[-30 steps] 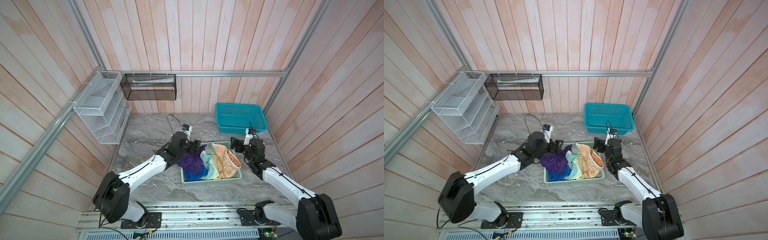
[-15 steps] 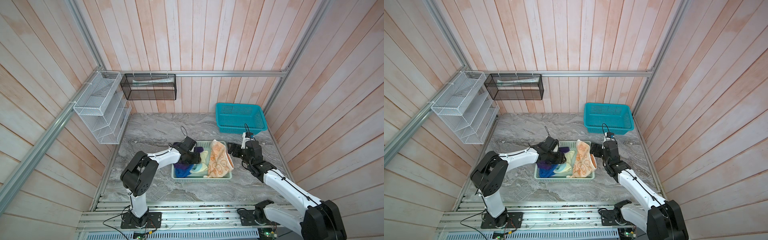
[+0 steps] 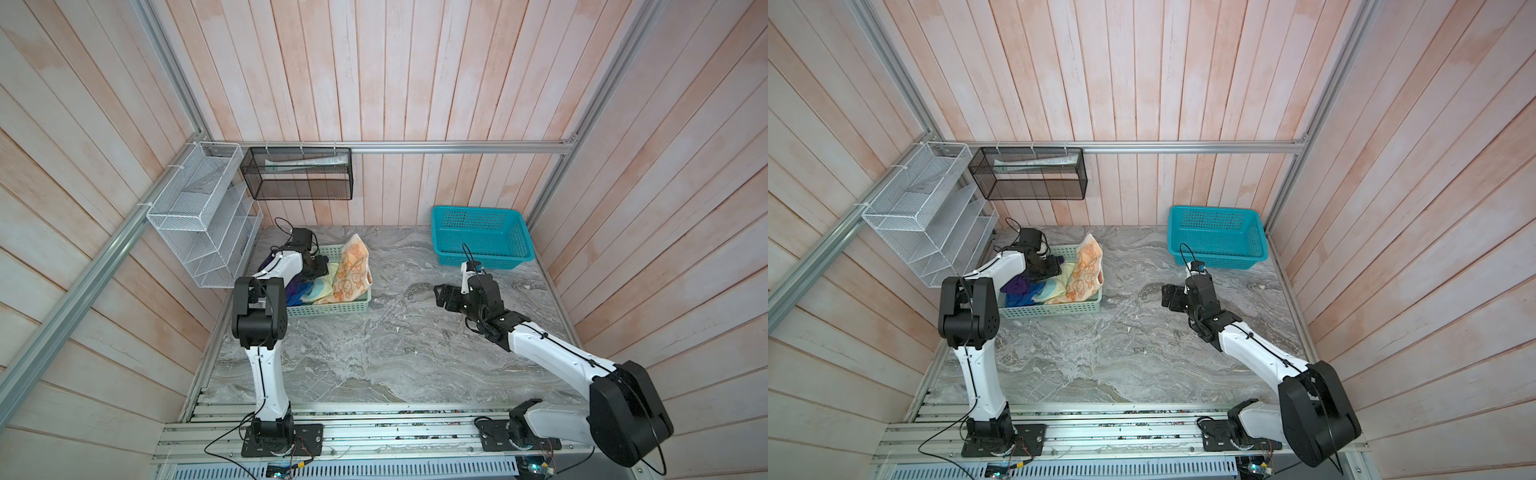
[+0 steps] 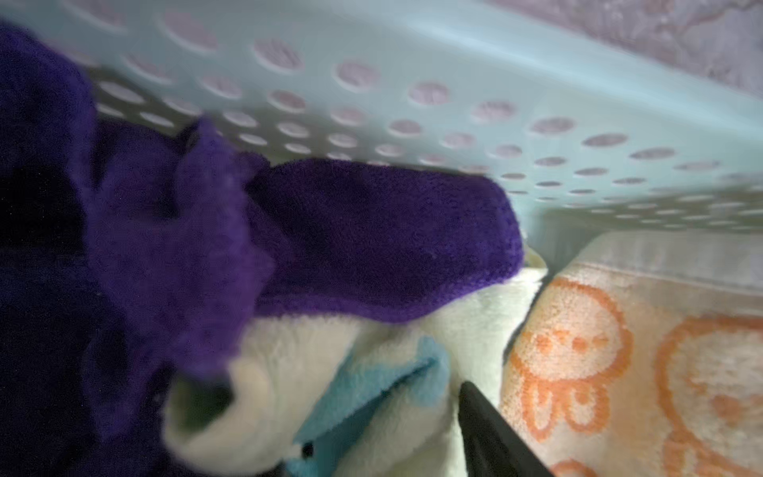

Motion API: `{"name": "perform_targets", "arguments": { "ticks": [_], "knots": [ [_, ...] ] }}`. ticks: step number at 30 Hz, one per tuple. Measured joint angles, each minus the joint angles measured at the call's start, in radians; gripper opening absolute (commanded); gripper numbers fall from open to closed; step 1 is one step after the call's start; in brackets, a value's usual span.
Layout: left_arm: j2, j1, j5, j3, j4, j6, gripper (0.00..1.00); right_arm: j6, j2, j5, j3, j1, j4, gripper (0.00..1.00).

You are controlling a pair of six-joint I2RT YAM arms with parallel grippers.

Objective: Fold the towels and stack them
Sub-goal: 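Grasp the orange bunny towel with the left gripper while the right arm advances, then lift the orange bunny towel out with the left gripper and drop it on the table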

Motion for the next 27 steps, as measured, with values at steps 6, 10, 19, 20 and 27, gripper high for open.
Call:
{"name": "perform_targets", "arguments": {
  "ticks": [6,10,19,20,27],
  "knots": [
    [0.001,-0.007,-0.021,0.185,-0.100,0.038,0.66,-0.003,0.050,-0.028,0.084,0.024,-0.008,0.74],
    [-0.109,-0.034,-0.009,0.159,-0.127,0.048,0.66,-0.011,0.053,-0.041,0.110,0.034,-0.009,0.71],
    [-0.347,-0.242,0.135,-0.078,-0.034,0.001,0.71,-0.015,0.110,-0.081,0.159,0.038,-0.011,0.71],
    [-0.339,-0.253,0.153,-0.103,-0.020,-0.010,0.71,-0.015,0.116,-0.085,0.166,0.039,-0.012,0.71],
    [-0.206,-0.232,0.182,-0.162,0.026,-0.070,0.61,-0.018,0.120,-0.103,0.174,0.047,-0.024,0.71]
  ]
}}
